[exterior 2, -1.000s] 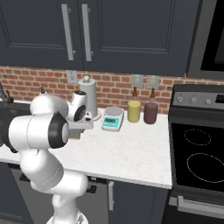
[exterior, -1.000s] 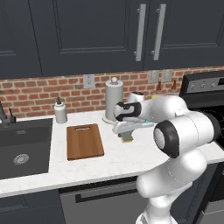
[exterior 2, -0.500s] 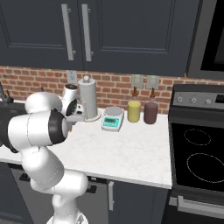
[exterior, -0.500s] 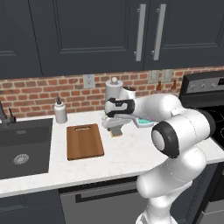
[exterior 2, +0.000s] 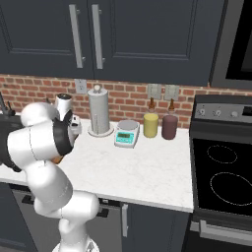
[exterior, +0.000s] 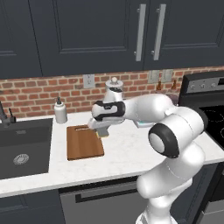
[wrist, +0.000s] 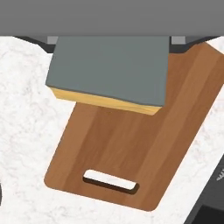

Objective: Pick up the sponge from the counter and clean the cutting board by briefly scrubbing or pressing down on the cutting board. Once finished, release the sponge.

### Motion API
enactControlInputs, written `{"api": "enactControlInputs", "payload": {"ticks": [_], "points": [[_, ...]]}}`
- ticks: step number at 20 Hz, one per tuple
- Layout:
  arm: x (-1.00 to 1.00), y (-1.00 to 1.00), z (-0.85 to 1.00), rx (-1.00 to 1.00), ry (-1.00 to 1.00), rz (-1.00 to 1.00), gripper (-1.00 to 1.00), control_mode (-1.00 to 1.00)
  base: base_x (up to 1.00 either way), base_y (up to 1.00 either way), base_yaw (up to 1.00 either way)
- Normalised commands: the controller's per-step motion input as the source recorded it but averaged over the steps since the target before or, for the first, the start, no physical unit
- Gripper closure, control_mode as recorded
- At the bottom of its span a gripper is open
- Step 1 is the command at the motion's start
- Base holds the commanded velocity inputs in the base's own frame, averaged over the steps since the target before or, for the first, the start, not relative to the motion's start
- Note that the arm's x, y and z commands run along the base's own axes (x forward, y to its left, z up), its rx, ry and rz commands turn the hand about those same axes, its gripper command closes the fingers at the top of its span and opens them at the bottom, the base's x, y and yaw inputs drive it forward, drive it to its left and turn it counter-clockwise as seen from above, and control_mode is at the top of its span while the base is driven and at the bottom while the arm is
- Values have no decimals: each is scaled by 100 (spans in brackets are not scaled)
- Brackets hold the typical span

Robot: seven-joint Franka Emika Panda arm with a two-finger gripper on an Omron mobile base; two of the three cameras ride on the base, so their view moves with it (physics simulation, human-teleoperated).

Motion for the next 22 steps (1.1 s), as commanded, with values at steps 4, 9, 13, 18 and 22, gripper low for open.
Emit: {"api": "enactControlInputs", "payload": {"ticks": [4,9,13,18,22], "points": [[14,49,-2,0,-7,0,100,-100,0,0,0],[21,35,-2,0,-9,0,100,-100,0,0,0],[17,24,-3,0,-12,0,100,-100,0,0,0],[15,3,-2,0,-13,0,100,-100,0,0,0],[0,0,-30,0,-4,0,100,-100,0,0,0]]}}
